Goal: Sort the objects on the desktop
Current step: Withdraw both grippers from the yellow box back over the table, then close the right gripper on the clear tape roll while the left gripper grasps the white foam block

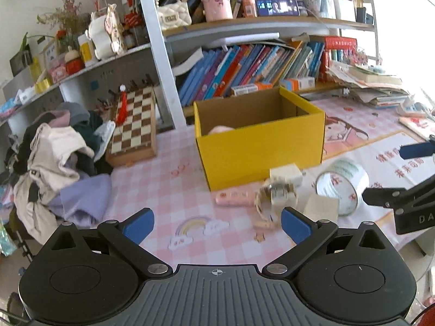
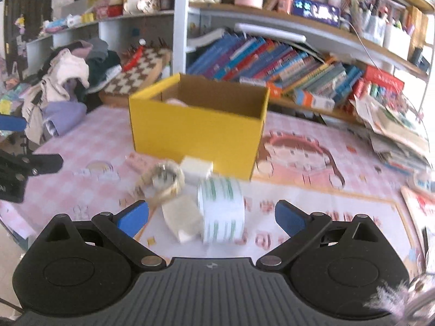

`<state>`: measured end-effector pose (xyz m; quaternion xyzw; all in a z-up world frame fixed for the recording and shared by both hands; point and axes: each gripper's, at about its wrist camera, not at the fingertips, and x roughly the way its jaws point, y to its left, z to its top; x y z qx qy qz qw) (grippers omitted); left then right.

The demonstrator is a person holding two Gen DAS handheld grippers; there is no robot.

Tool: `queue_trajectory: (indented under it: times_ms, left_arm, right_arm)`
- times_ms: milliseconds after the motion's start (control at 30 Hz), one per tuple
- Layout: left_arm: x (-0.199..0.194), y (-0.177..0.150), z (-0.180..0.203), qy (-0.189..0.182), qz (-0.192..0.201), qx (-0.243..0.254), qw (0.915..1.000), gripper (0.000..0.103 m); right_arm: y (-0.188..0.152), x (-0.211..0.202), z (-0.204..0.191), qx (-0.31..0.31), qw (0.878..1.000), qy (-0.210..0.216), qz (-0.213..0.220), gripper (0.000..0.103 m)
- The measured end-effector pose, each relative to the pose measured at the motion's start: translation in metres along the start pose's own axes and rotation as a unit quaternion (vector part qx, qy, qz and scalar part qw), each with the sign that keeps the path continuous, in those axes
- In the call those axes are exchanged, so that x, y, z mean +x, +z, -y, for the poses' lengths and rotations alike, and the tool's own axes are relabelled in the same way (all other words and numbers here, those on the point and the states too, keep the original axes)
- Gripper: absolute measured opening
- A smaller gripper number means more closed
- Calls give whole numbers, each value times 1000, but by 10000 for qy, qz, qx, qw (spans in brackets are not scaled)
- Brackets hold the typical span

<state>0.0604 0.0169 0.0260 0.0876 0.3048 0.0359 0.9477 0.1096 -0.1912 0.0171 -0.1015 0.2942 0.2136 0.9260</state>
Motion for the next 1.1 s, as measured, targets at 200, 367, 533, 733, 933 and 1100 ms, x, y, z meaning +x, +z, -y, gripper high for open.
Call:
queue_trajectory:
  times_ms: [200, 367, 533, 733, 933, 1100]
  left_arm:
    - [-1, -17, 9, -165, -180, 20, 9997, 101]
    - [6, -31, 20, -402, -496, 119, 9979, 101]
    - [11, -35, 22, -528, -586, 67, 9969, 101]
    - [17, -40, 24, -678, -692, 4, 9953, 101]
    - [20, -38, 29, -798, -653, 77, 9946, 101]
    - [25, -36, 35, -879, -681, 226, 9935, 101]
  right_arm:
    - [-22, 0, -5, 163, 9993, -137, -300, 100]
    - [-35, 8, -11, 320, 9972, -192, -645, 100]
    - [-42, 14, -18, 281, 9957, -97, -882, 100]
    - [-39, 13, -19, 231, 9961, -22, -848, 97]
    - [-36, 16, -15, 263, 9956, -41, -904, 82]
    - [-31, 20, -11, 300, 9955, -101, -895, 80]
